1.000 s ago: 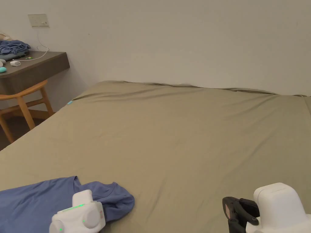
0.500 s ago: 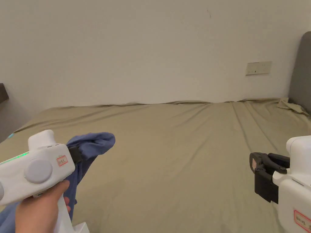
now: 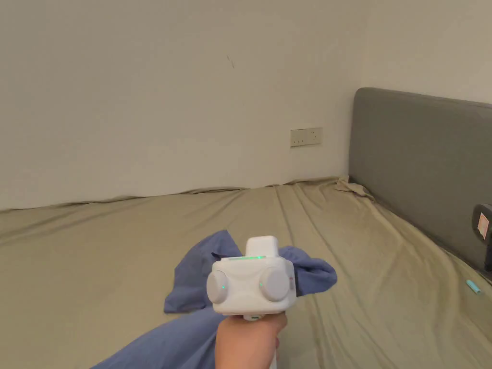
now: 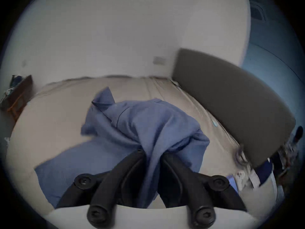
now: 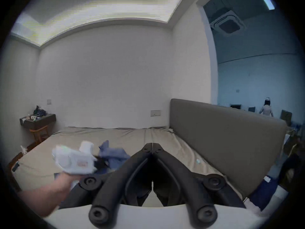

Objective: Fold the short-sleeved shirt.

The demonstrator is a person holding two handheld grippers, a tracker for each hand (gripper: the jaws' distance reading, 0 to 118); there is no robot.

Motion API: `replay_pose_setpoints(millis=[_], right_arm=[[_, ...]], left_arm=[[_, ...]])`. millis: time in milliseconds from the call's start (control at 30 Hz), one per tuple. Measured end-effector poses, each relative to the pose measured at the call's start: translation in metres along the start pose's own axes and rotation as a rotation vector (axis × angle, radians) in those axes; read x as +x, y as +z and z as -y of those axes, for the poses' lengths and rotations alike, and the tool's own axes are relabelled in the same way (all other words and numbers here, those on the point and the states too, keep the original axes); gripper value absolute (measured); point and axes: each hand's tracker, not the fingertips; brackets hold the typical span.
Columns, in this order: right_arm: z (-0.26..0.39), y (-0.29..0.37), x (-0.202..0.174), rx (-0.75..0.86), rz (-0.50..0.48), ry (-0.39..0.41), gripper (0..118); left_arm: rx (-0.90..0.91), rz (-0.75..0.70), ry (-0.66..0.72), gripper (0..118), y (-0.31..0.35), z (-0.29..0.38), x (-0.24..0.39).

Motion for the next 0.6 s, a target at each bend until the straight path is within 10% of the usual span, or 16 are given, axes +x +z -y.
replay_pose_setpoints(millis=[200, 233, 300, 333, 600], right_arm=[[0.004, 0.002, 0.018, -0.011, 0.001, 0.014, 2], [0.004, 0.002, 0.019, -0.009, -0.005, 0.021, 2], [0.006, 0.002, 0.019, -0.006, -0.012, 0.034, 2], [0.008, 0.003, 0.019, -0.008, -0.016, 0.038, 2], [0.021, -0.006, 0.007, 0.009, -0.125, -0.007, 2]], left_arm=[[-0.324, 0.084, -0.114, 7, -0.084, 0.115, 0.074], [-0.361, 0.106, -0.072, 18, -0.095, 0.135, 0.074], [-0.366, 0.106, 0.001, 101, -0.107, 0.149, 0.065], [-0.365, 0.126, 0.015, 118, -0.11, 0.15, 0.061], [0.019, 0.23, 0.217, 117, 0.043, 0.059, -0.022]])
